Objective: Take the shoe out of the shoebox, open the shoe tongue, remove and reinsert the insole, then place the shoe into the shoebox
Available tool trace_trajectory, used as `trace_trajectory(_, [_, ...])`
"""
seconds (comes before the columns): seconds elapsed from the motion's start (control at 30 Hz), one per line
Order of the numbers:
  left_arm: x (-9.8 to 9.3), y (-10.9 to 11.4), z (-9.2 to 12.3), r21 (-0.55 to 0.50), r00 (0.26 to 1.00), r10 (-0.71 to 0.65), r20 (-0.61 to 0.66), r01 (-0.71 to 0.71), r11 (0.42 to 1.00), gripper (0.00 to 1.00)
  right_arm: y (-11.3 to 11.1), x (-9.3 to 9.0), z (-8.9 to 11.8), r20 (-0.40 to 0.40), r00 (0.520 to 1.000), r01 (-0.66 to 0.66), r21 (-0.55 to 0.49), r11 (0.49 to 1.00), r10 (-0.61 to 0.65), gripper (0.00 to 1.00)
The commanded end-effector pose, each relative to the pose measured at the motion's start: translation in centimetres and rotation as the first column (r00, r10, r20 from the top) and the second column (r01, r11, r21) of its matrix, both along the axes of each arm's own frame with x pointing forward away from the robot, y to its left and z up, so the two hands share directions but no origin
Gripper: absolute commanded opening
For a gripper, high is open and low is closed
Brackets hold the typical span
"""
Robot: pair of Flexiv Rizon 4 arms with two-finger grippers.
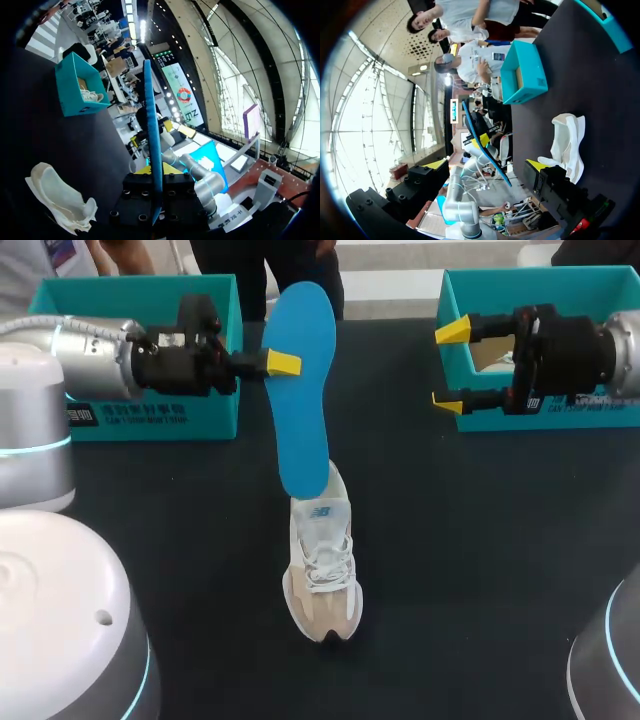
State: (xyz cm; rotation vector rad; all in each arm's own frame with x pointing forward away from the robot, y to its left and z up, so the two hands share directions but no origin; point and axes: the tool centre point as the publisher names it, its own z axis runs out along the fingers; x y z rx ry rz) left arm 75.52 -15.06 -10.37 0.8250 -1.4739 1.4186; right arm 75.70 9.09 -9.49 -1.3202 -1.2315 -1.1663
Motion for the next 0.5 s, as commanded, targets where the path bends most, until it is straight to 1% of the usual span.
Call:
trace_trajectory(0.03, [1.1, -1.0, -1.6, -0.017, 0.992, -0.076, -0.105, 0.074, 0.997, 0.00, 0.1, 0.1, -0.1, 0.000, 1.000, 0.001, 0.000, 1.000, -0.001, 1.00])
trace_trajectory(0.1, [1.3, -1.3, -2.1, 0.001, 0.985, -0.089, -0.147, 0.090, 0.996, 0.00, 0.1, 0.1, -0.1, 0.000, 1.000, 0.001, 0.000, 1.000, -0.001, 1.00])
trace_trajectory(0.27, [1.9, -1.9, -3.3, -0.002, 0.975, -0.073, -0.208, 0.074, 0.997, 0.00, 0.1, 0.1, -0.1, 0.000, 1.000, 0.001, 0.000, 1.000, -0.001, 1.00])
trace_trajectory(0.3, [1.9, -2.0, -3.6, -0.007, 0.970, -0.065, -0.233, 0.065, 0.998, 0.00, 0.1, 0.1, -0.1, 0.000, 1.000, 0.001, 0.000, 1.000, -0.001, 1.00])
trace_trajectory(0.4, [1.9, -2.2, -4.4, 0.006, 0.966, -0.044, -0.256, 0.046, 0.999, 0.00, 0.1, 0.1, -0.1, 0.000, 1.000, 0.001, 0.000, 1.000, -0.001, 1.00])
trace_trajectory(0.5, [1.8, -2.1, -4.5, 0.009, 0.960, -0.031, -0.280, 0.035, 0.999, 0.00, 0.1, 0.1, -0.1, 0.000, 1.000, 0.001, 0.000, 1.000, -0.001, 1.00])
